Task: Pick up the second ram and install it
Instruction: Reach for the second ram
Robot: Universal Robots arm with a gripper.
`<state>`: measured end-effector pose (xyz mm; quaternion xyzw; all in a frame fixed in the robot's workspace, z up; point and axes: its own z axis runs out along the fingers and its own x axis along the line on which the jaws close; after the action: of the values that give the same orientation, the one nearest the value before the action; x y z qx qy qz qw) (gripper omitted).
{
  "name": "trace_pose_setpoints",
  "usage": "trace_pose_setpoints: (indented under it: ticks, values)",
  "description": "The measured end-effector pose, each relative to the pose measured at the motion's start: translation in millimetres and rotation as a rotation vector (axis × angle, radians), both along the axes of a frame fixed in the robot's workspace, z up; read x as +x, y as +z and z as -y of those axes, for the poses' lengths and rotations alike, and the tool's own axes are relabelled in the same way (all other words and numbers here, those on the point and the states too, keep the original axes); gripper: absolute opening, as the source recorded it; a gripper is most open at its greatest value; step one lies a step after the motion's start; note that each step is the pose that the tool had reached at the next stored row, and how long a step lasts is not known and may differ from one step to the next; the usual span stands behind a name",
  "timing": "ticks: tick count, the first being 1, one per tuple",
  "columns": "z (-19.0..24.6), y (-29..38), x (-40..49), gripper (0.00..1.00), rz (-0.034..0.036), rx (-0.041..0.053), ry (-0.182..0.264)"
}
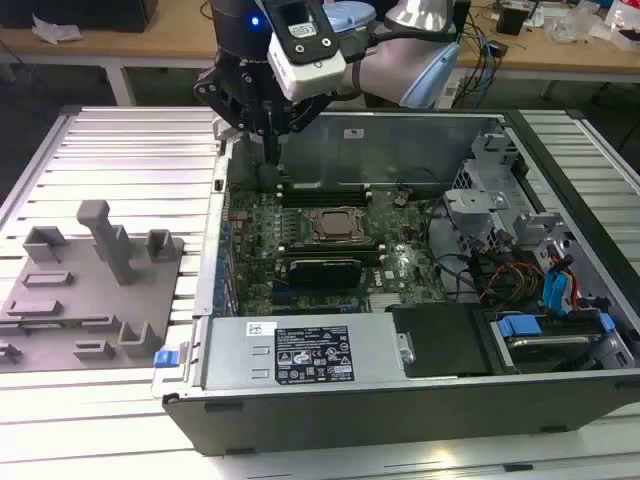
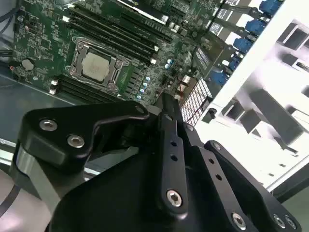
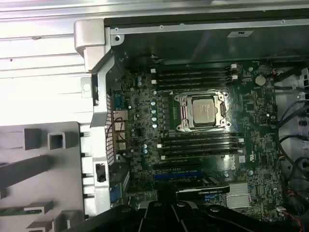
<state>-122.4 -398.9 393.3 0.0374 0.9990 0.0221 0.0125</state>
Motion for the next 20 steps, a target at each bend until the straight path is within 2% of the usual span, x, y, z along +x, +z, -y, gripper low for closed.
trace_pose_setpoints:
  ticks: [2, 5, 11, 16, 18, 20]
  values:
    - [0.0, 0.0, -28.0, 0.11, 0.0006, 0.0000, 0.000]
    - [0.0, 0.0, -47.0, 0.11, 0.0007, 0.0000, 0.000]
    - [0.0, -0.2, -69.7, 0.11, 0.0008, 0.0000, 0.000]
    - [0.0, -0.4, -83.5, 0.11, 0.0007, -0.0001, 0.000]
    - [0.0, -0.5, -93.8, 0.11, 0.0008, 0.0000, 0.000]
    - [0.0, -0.5, -98.3, 0.11, 0.0007, -0.0001, 0.000]
